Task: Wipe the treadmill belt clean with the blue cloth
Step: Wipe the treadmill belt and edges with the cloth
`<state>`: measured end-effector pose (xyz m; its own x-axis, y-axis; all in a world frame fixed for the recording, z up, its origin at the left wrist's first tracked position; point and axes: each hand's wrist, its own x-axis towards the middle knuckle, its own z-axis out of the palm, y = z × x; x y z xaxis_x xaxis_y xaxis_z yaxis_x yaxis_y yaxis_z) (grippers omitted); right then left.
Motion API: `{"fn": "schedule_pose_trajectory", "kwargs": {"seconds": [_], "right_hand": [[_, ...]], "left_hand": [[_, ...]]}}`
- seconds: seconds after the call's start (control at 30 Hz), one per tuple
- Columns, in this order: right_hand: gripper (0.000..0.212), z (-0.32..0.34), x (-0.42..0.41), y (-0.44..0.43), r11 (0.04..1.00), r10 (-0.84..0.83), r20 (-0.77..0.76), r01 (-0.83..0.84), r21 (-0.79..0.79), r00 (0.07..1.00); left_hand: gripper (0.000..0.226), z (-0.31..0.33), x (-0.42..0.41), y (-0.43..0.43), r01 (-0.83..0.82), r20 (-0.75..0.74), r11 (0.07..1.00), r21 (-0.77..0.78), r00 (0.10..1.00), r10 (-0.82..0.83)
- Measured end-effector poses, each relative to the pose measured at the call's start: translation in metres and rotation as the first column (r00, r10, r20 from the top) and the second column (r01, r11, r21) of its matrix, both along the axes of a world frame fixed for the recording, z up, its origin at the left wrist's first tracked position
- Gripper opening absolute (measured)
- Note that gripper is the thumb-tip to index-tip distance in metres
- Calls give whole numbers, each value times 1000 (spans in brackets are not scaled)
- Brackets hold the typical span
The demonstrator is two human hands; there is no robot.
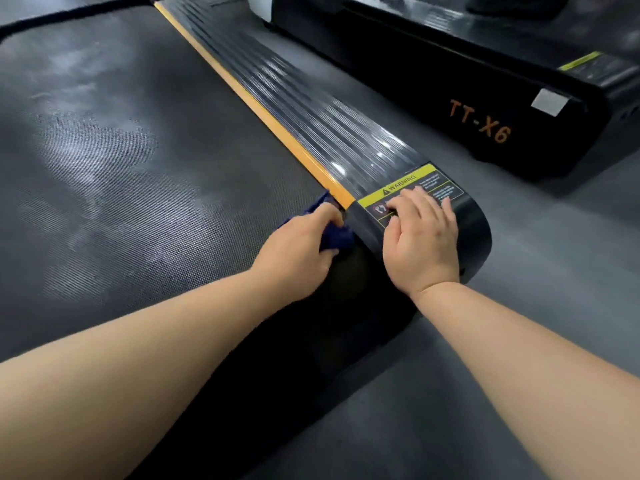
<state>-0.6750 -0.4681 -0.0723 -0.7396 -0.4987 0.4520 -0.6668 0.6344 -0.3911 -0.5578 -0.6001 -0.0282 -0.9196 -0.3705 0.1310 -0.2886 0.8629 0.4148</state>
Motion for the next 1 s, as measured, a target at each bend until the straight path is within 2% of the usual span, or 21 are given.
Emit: {"fn": "schedule_pose_trajectory", "kwargs": {"seconds": [0.07,0.13,0.17,0.23,0.27,0.37,0.6,0.73,0.9,1.0], "right_hand": [[39,0,-1,1,1000,5,8,-5,8,1000],[38,-1,-2,1,1000,5,4,-5,5,1000],[37,-1,-2,1,1000,4,1,-4,-2,1000],[35,-2,-2,2,1000,3,-10,-3,-12,1000],[35,-3,-2,1,1000,3,-19,-3,-11,1000],[37,-3,-2,0,1000,-6,-43,6,-4,999],[40,0,0,-3,999,-27,-52,29,21,998],[40,0,1,-1,999,-9,-41,11,43,999],[35,1,0,0,1000,6,-14,-6,19,1000],[37,1,0,0,1000,10,-13,-9,15,1000]], "left_hand": [[43,-2,-1,-15,-34,-31,999,-39,999,33],[43,-5,-17,-41,-224,-152,975,-8,964,220],[41,-5,-29,-54,-335,-194,940,66,920,342],[41,-3,-54,-75,-474,-162,857,204,847,507],[41,-5,-64,-80,-499,-111,840,216,842,528],[33,-6,-73,-77,-455,-34,881,131,886,463],[28,-5,-46,-16,-239,-57,969,60,968,242],[26,-6,-22,2,-143,-61,984,105,987,150],[27,-6,4,20,-79,-110,997,7,991,80],[30,-10,17,32,65,-97,997,-40,993,-68]]}}
